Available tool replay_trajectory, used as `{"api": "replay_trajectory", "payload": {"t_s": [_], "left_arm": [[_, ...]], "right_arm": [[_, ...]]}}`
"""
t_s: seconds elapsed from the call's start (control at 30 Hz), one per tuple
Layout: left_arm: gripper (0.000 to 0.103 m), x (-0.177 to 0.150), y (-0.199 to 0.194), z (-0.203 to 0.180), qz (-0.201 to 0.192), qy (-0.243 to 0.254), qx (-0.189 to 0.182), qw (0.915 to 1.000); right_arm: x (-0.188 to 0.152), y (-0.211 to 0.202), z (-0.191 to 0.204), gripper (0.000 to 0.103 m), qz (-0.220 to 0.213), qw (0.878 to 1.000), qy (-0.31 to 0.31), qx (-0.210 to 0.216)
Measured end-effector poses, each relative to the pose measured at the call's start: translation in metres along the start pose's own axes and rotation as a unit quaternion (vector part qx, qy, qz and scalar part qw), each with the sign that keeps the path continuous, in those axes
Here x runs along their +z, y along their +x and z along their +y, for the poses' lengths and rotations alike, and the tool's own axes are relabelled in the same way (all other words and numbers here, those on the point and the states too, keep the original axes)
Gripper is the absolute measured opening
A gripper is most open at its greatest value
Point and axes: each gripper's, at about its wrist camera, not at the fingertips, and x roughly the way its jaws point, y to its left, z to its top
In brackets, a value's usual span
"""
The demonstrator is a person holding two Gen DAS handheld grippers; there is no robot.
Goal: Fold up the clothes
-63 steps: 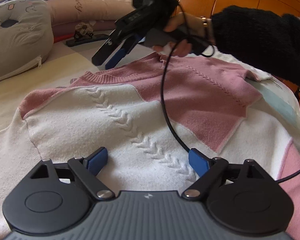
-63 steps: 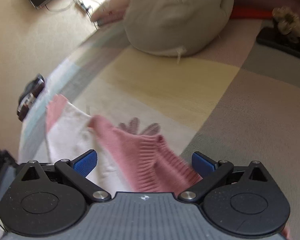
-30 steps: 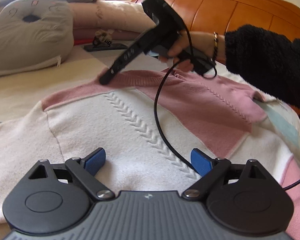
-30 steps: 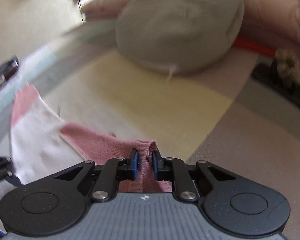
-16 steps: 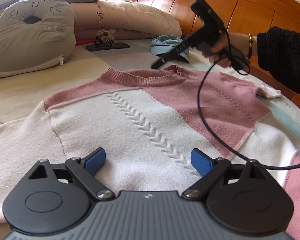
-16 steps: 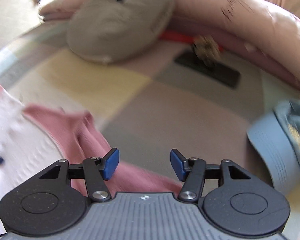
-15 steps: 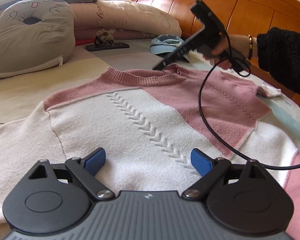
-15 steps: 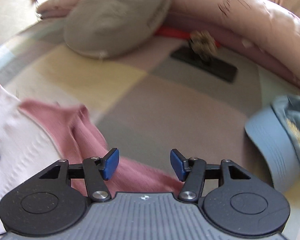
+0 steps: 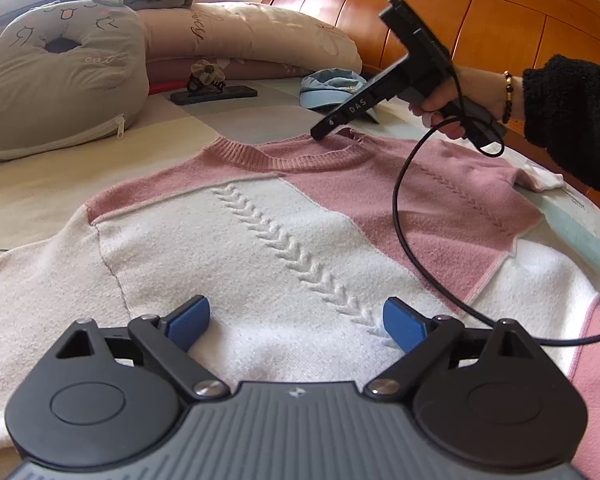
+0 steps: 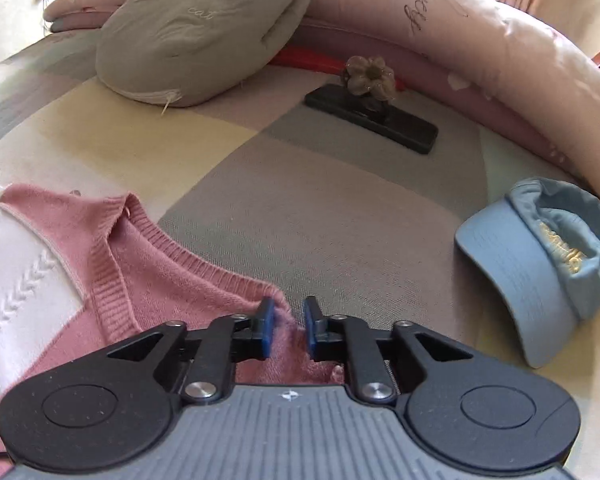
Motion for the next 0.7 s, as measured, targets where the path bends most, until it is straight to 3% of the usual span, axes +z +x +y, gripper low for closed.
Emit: {"api": "replay_trajectory", "payload": {"t_s": [0.07, 0.17, 0.23, 0.27, 0.37, 0.47, 0.6, 0.7], "left_arm": [[0.093, 0.0, 0.0, 0.0, 0.0, 0.0, 0.0, 1.0], [0.093, 0.0, 0.0, -0.001, 0.0, 0.0, 0.001, 1.0], [0.093, 0.001, 0.0, -0.001, 0.0, -0.001, 0.001, 1.0], [0.093, 0.001, 0.0, 0.0, 0.0, 0.0, 0.001, 1.0], [0.093, 0.0, 0.001, 0.0, -0.001, 0.001, 0.002, 1.0], [0.093, 0.0, 0.0, 0.001, -0.003, -0.004, -0.001, 1.0], [0.093, 0.001, -0.001, 0.003, -0.003, -0.009, -0.003, 1.0], [0.093, 0.001, -0.001, 0.003, -0.002, -0.008, -0.002, 1.0]], "right_arm": [[0.005, -0.007, 0.016, 0.037, -0.005, 1.0, -0.018, 0.012], [0.011, -0.003, 0.033, 0.053, 0.021, 0.999, 0.0, 0.043], [0.013, 0.014, 0.039, 0.055, 0.036, 0.998, 0.021, 0.053], [0.014, 0.023, 0.041, 0.061, 0.043, 0.997, 0.032, 0.057], [0.022, 0.042, 0.041, 0.081, 0.024, 0.998, 0.046, 0.036], [0.03, 0.034, 0.034, 0.081, 0.041, 0.997, 0.054, 0.021], [0.014, -0.023, 0.021, 0.084, 0.022, 0.998, 0.057, 0.013], [-0.013, -0.04, 0.011, 0.092, 0.066, 0.996, 0.06, -0.005]]}}
